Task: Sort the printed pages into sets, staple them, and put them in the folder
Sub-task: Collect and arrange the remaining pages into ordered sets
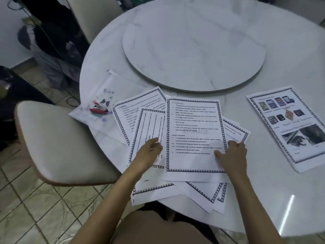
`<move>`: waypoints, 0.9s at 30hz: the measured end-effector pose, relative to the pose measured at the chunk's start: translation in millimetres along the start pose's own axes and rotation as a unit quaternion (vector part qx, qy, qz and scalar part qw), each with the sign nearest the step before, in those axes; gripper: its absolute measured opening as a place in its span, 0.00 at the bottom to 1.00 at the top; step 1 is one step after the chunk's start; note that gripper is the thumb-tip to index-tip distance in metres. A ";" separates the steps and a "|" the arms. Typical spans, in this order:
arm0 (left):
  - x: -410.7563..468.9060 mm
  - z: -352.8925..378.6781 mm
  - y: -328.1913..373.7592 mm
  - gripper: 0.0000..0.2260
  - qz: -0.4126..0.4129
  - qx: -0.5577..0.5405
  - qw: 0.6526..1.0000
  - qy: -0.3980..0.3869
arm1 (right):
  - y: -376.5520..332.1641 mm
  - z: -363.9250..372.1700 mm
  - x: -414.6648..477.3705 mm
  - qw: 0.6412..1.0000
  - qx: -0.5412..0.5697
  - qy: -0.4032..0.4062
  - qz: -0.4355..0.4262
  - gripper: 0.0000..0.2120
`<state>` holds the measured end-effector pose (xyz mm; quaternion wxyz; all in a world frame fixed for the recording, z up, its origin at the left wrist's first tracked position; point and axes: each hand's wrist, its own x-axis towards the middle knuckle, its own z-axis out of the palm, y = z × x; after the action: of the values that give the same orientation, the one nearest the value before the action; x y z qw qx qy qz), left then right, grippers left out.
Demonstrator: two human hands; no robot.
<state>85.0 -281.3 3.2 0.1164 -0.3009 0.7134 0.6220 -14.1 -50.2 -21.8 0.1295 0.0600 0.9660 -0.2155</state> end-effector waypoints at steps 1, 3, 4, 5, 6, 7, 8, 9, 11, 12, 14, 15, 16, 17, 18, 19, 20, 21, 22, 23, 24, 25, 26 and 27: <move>1.4 -5.6 -0.3 0.19 0.005 0.011 1.000 -0.012 | -1.9 1.9 -2.3 1.000 -0.003 0.011 0.011 0.23; 4.3 -17.3 1.2 0.16 0.033 0.032 0.999 -0.024 | -4.5 3.9 -5.9 0.999 0.007 0.024 0.028 0.22; 6.7 -23.8 2.5 0.14 0.052 0.040 0.998 -0.021 | -4.8 4.4 -6.4 0.999 0.018 0.026 0.038 0.22; 9.5 -30.5 3.9 0.12 0.072 0.049 0.996 -0.011 | -5.3 3.9 -6.7 0.998 0.032 0.027 0.046 0.22; 12.4 -37.3 5.4 0.11 0.089 0.058 0.994 -0.001 | -4.6 3.5 -6.0 0.997 0.050 0.030 0.049 0.20; 15.0 -43.2 6.8 0.11 0.102 0.065 0.993 0.010 | -3.6 2.3 -5.7 0.996 0.069 0.037 0.045 0.17; 17.4 -48.4 7.6 0.11 0.114 0.075 0.990 0.021 | -2.2 0.1 -5.7 0.994 0.090 0.045 0.038 0.12; 18.7 -52.6 7.7 0.11 0.122 0.092 0.988 0.035 | -0.7 -3.2 -7.0 0.992 0.109 0.050 0.032 0.07; 18.5 -59.9 5.9 0.12 0.129 0.124 0.981 0.068 | 2.9 -11.0 -10.1 0.989 0.138 0.055 0.025 0.06; 17.0 -63.5 3.9 0.12 0.131 0.132 0.979 0.081 | 5.5 -15.2 -11.8 0.987 0.147 0.059 0.022 0.07; 13.8 -70.1 -1.9 0.13 0.131 0.144 0.975 0.103 | 11.2 -24.1 -14.3 0.985 0.156 0.075 0.023 0.12; 12.3 -72.8 -5.3 0.13 0.127 0.154 0.973 0.113 | 15.1 -29.4 -15.1 0.983 0.162 0.080 0.025 0.13; 10.9 -75.0 -8.6 0.14 0.120 0.170 0.970 0.122 | 19.7 -34.3 -14.4 0.981 0.172 0.084 0.030 0.14; 8.9 -76.8 -11.9 0.15 0.110 0.189 0.967 0.130 | 25.3 -39.1 -13.2 0.979 0.183 0.087 0.034 0.14; 6.7 -78.4 -15.3 0.16 0.098 0.204 0.964 0.136 | 31.7 -43.7 -12.1 0.977 0.192 0.089 0.036 0.14; 3.6 -78.9 -18.3 0.18 0.087 0.213 0.963 0.140 | 38.2 -49.4 -11.0 0.975 0.198 0.095 0.038 0.14; 1.1 -79.3 -21.2 0.19 0.075 0.221 0.963 0.138 | 43.7 -55.0 -10.8 0.972 0.204 0.105 0.045 0.14; -1.3 -79.4 -23.6 0.19 0.062 0.230 0.962 0.132 | 49.6 -60.2 -9.9 0.970 0.209 0.117 0.053 0.14; -3.4 -77.8 -25.6 0.20 0.044 0.236 0.962 0.128 | 55.3 -66.6 -9.1 0.967 0.211 0.126 0.059 0.15; -5.5 -75.4 -27.3 0.20 0.025 0.238 0.963 0.127 | 61.3 -72.3 -8.1 0.966 0.213 0.132 0.060 0.15; -6.9 -72.5 -29.6 0.20 0.011 0.239 0.963 0.128 | 66.9 -77.6 -6.8 0.965 0.216 0.136 0.060 0.14; -8.2 -69.3 -32.0 0.20 0.003 0.241 0.962 0.130 | 72.9 -82.5 -5.5 0.963 0.222 0.139 0.059 0.14; -8.5 -66.4 -34.3 0.20 -0.001 0.244 0.960 0.136 | 78.3 -86.6 -3.9 0.961 0.231 0.143 0.062 0.14; -8.4 -64.2 -36.3 0.20 -0.005 0.245 0.959 0.145 | 83.6 -90.4 -2.6 0.958 0.237 0.150 0.063 0.14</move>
<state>125.9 -342.0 -9.1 0.0849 -0.3532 0.8517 0.3777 -17.6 63.9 24.4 -0.0212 0.1814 0.8899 -0.4180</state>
